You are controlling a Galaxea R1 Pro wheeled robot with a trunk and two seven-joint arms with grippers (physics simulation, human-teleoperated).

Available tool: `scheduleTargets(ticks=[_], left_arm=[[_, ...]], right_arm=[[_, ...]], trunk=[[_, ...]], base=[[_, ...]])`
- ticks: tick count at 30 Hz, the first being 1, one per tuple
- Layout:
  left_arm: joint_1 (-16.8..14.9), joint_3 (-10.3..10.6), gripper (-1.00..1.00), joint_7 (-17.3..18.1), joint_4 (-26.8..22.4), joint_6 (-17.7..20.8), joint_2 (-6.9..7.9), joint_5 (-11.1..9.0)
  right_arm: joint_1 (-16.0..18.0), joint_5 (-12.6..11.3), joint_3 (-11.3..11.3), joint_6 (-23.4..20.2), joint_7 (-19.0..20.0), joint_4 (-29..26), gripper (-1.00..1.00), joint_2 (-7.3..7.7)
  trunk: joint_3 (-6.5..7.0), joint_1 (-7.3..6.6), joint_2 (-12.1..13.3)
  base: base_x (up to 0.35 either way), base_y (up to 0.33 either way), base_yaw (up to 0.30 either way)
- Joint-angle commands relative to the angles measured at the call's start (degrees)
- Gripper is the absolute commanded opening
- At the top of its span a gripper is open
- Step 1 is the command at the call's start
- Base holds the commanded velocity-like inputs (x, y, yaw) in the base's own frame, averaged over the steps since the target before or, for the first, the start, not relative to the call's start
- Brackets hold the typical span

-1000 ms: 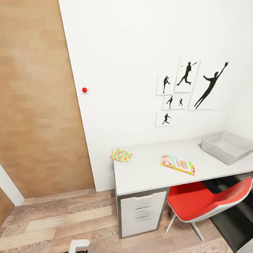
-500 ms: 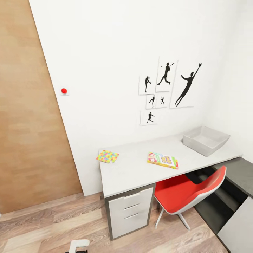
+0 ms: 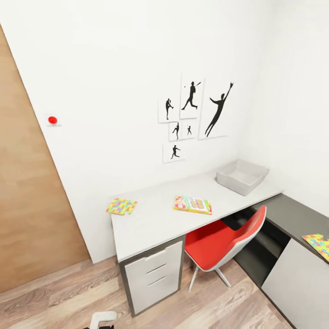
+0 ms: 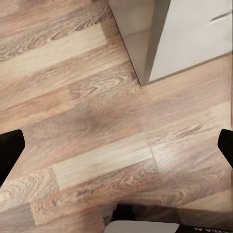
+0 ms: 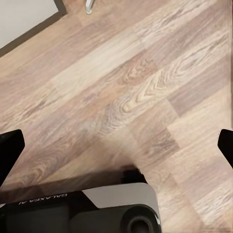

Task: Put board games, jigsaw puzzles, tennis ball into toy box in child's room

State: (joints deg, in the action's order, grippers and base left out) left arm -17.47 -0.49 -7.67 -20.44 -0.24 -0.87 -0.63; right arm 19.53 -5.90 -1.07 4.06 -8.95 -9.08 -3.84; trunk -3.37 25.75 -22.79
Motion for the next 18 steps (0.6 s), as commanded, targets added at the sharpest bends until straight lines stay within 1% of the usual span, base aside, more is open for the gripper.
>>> scheduleTargets(ticks=[1,18], left_arm=[[-0.02,-0.04,1.00,-0.16,-0.04,-0.06,-0.01,-0.07],[-0.02,0.03,1.00,0.21,0.37,-0.22,-0.11,0.01]], right_arm=[[0.05,-0.61,-0.08,0.34,-0.02,0.07,1.00,-0.03],[0.07,-0.61,-0.08,0.34,-0.02,0.09,1.00,-0.03]], trunk=[[-0.13,0.04,-0.13],[-0.13,0.04,-0.13]], base=[[0.000,0.000,-0.279],[0.000,0.000,-0.279]])
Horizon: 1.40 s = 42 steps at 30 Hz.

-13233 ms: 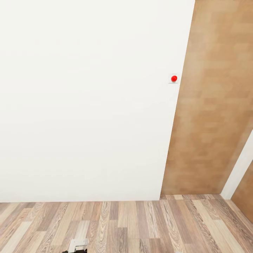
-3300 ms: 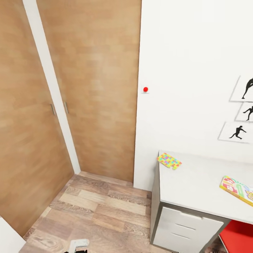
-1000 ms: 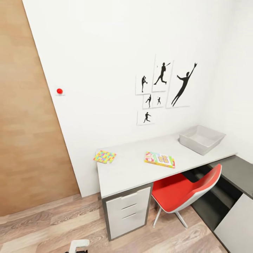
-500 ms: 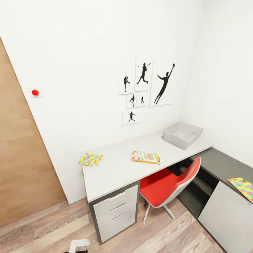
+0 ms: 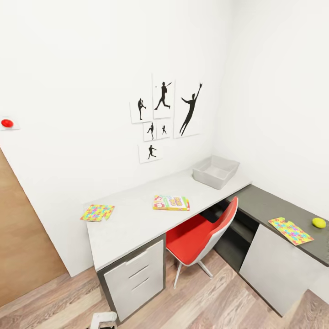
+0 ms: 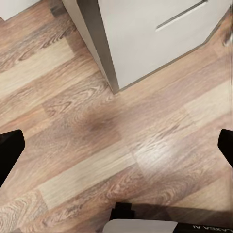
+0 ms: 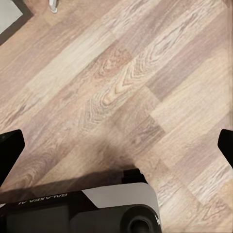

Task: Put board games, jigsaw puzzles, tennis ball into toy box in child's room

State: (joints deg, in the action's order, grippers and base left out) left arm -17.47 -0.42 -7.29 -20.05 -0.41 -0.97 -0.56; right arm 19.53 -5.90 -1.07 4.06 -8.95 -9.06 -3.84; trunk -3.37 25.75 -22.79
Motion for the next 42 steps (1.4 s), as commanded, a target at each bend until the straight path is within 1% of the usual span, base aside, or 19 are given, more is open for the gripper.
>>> scheduleTargets(ticks=[1,25,42], left_arm=[[-0.02,-0.03,1.00,-0.15,-0.02,-0.04,-0.01,-0.06],[0.05,0.13,1.00,0.00,0.01,-0.03,-0.04,0.02],[0.02,0.26,1.00,0.00,0.61,-0.08,-0.07,0.24]], right_arm=[[0.07,-0.61,-0.08,0.34,-0.02,0.08,1.00,-0.03],[0.07,-0.60,-0.10,0.25,-0.02,0.06,1.00,-0.03],[0.07,-0.61,-0.08,-0.08,-0.05,0.07,1.00,-0.03]], trunk=[[-0.13,0.04,-0.13],[-0.21,0.04,-0.13],[-1.45,0.04,-0.13]], base=[[0.000,0.000,-0.279],[0.000,0.000,-0.278],[0.000,0.000,-0.170]])
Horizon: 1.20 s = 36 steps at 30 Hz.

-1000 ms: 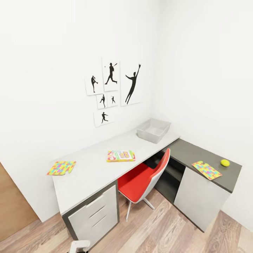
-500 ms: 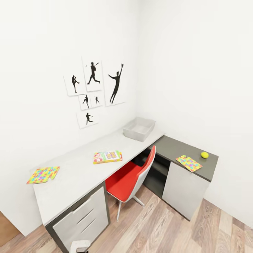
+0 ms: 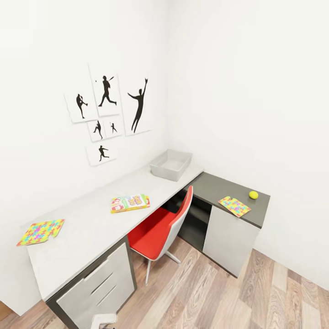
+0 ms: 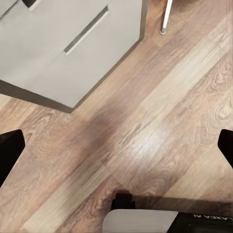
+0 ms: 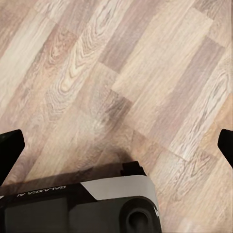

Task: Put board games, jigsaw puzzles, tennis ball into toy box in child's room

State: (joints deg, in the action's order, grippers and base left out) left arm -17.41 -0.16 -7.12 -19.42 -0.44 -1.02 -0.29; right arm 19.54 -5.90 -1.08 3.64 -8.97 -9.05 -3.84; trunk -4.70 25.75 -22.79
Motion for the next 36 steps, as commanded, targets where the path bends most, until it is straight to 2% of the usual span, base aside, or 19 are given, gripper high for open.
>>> scheduleTargets(ticks=[1,36], left_arm=[[-0.05,0.02,1.00,-0.18,0.08,-0.12,-0.02,-0.01],[-0.01,0.07,1.00,-0.18,0.31,-0.26,-0.03,0.03]], right_arm=[[0.06,-0.61,-0.07,0.33,-0.05,0.04,1.00,-0.03],[0.06,-0.61,-0.07,0.23,-0.17,0.03,1.00,-0.03]], trunk=[[-0.21,0.03,-0.13],[-3.22,0.03,-0.13]], base=[[0.000,0.000,-0.140],[0.000,-0.009,-0.129]])
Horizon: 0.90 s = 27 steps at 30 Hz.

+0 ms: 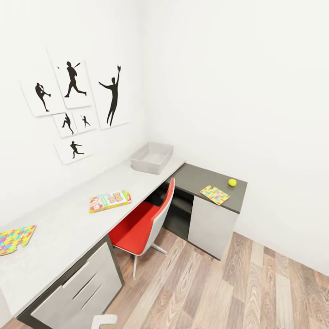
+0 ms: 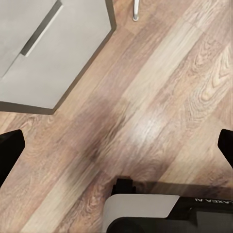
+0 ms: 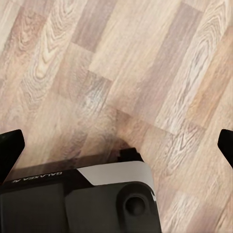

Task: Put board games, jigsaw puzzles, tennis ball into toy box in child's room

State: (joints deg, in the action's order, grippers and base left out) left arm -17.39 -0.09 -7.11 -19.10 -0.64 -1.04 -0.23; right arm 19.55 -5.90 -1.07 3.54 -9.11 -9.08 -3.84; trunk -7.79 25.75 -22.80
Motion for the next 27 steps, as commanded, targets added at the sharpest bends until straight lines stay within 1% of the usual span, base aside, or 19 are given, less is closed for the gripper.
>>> scheduleTargets(ticks=[1,14,19,27], left_arm=[[-0.06,0.00,1.00,-0.18,-0.01,-0.07,-0.01,-0.03],[-0.07,0.00,1.00,-0.18,0.00,-0.07,-0.01,-0.03],[-0.06,0.00,1.00,-0.18,-0.03,-0.07,-0.01,-0.03],[-0.06,0.00,1.00,-0.18,-0.02,-0.07,-0.01,-0.03]], right_arm=[[0.05,-0.61,-0.08,0.33,-0.03,0.08,1.00,-0.02],[0.05,-0.61,-0.08,0.40,-0.03,0.08,1.00,-0.02],[0.05,-0.61,-0.08,0.51,0.04,0.06,1.00,-0.02],[0.02,-0.57,-0.11,0.69,0.09,0.08,1.00,0.01]], trunk=[[-0.20,0.03,-0.12],[-1.32,0.03,-0.12],[-1.64,0.03,-0.12],[-1.72,0.03,-0.12]], base=[[0.000,0.000,-0.124],[0.000,0.000,-0.117],[0.000,0.000,-0.044],[0.000,0.000,-0.006]])
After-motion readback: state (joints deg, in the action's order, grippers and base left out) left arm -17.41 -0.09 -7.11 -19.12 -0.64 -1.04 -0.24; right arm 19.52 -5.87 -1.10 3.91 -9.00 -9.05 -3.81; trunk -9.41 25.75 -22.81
